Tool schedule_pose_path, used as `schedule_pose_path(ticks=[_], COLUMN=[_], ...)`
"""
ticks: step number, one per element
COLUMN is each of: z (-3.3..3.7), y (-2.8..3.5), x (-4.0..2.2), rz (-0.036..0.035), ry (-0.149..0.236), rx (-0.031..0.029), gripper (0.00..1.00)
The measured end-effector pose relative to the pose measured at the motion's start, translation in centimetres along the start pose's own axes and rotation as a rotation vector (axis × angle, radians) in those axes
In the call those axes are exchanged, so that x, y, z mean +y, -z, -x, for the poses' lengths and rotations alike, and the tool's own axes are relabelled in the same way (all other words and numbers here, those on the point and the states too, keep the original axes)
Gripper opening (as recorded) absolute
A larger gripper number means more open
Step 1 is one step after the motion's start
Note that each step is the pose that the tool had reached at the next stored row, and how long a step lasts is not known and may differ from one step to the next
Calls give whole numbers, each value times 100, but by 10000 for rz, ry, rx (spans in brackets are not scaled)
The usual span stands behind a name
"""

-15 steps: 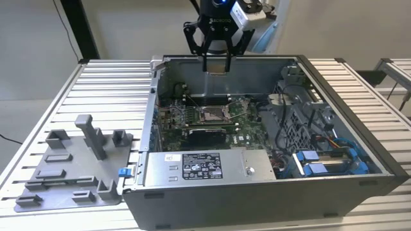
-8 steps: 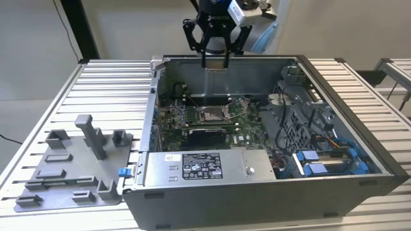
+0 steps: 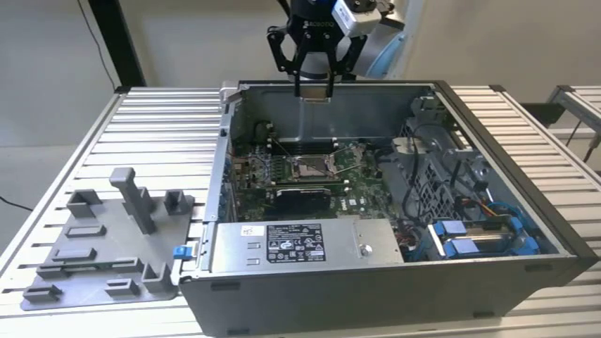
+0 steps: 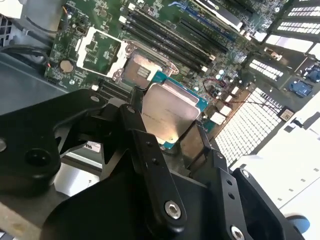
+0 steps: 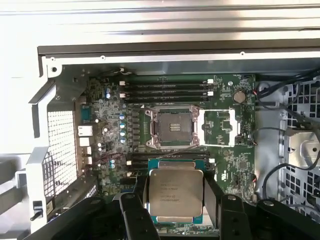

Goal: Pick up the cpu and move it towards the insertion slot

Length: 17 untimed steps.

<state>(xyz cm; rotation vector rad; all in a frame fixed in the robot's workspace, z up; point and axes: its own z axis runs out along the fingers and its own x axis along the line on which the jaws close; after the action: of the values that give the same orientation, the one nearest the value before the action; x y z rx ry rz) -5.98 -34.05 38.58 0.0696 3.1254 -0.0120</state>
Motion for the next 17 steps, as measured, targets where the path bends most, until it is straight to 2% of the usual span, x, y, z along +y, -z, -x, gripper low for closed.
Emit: schedule_pose_path(ticks=[9,15,17], z=[-10,-12,-12], y=[-1,-2,-2], x=[0,0,0], rz=[-1,-12,-19], ry=[-95,-857,-1271], rx=[0,5,9], gripper=[0,0,0])
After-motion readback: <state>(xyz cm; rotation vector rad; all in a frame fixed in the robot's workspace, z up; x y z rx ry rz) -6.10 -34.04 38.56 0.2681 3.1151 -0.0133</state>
